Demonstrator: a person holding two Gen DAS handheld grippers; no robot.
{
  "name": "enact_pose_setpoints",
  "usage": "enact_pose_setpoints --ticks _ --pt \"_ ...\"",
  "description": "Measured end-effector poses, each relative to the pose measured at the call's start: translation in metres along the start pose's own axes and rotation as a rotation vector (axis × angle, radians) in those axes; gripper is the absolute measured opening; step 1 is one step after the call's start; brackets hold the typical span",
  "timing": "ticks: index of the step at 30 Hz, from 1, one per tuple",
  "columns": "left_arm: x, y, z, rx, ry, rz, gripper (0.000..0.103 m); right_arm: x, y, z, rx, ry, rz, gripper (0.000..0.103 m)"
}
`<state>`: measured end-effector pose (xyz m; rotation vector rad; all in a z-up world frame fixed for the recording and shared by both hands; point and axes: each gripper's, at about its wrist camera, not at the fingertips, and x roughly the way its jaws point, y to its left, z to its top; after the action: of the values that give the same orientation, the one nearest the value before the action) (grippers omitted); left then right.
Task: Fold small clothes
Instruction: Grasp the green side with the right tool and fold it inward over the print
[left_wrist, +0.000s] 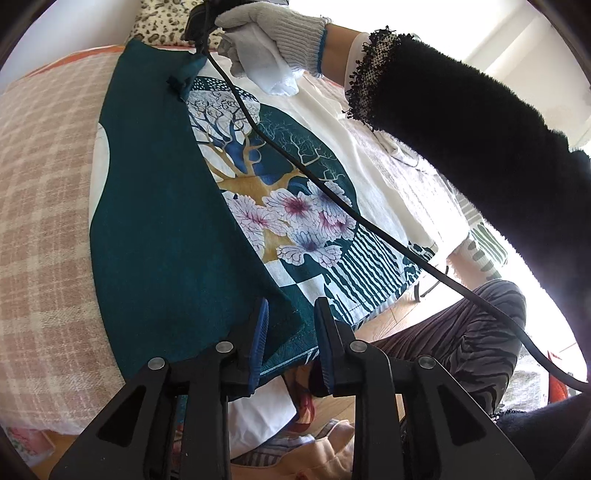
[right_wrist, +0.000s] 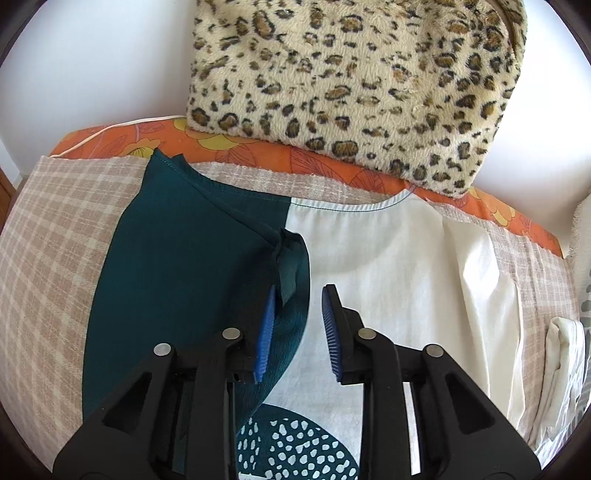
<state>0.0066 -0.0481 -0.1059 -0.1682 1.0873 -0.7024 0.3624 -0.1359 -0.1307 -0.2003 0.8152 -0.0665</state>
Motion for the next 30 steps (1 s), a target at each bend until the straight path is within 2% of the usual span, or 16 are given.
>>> enact_pose_setpoints --ticks 1,5,7,10,13,14,18,20,25,30 --pt "-0.004 -0.001 -0.001 0.008 -0.010 0.002 0.024 -0.004 -0.006 0.000 0.014 -0.016 -0.004 0.039" --pt "-0.021 0.007 -0.002 -0.015 -0.056 0.006 0.024 -0.024 -0.019 -0.005 0.030 -0.061 0.075 0.039" --pt "-0.027 0.011 -0.002 -0.019 -0.076 0.036 0.024 -0.036 -0.019 -0.012 0.029 -0.080 0.170 0.039" --pt "-0.037 0.015 -0.003 -0.016 -0.110 0.094 0.024 -0.050 -0.008 -0.028 0.016 -0.090 0.367 0.039" --pt "-0.045 0.023 -0.003 -0.032 -0.132 0.136 0.024 -0.056 0.009 -0.048 0.002 -0.052 0.508 0.039" --pt "-0.047 0.026 -0.003 -0.037 -0.136 0.147 0.024 -0.056 0.016 -0.056 -0.004 -0.036 0.529 0.039" --pt "-0.051 0.035 -0.001 -0.051 -0.156 0.196 0.024 -0.051 0.035 -0.081 -0.030 0.015 0.577 0.039" --pt "-0.050 0.039 0.001 -0.060 -0.165 0.208 0.024 -0.046 0.040 -0.089 -0.038 0.036 0.574 0.039" --pt "-0.055 0.041 0.002 -0.064 -0.182 0.230 0.024 -0.040 0.026 -0.102 -0.018 0.059 0.515 0.039" --pt "-0.055 0.032 0.003 -0.037 -0.190 0.236 0.024 -0.044 -0.001 -0.107 0.006 0.058 0.417 0.039"
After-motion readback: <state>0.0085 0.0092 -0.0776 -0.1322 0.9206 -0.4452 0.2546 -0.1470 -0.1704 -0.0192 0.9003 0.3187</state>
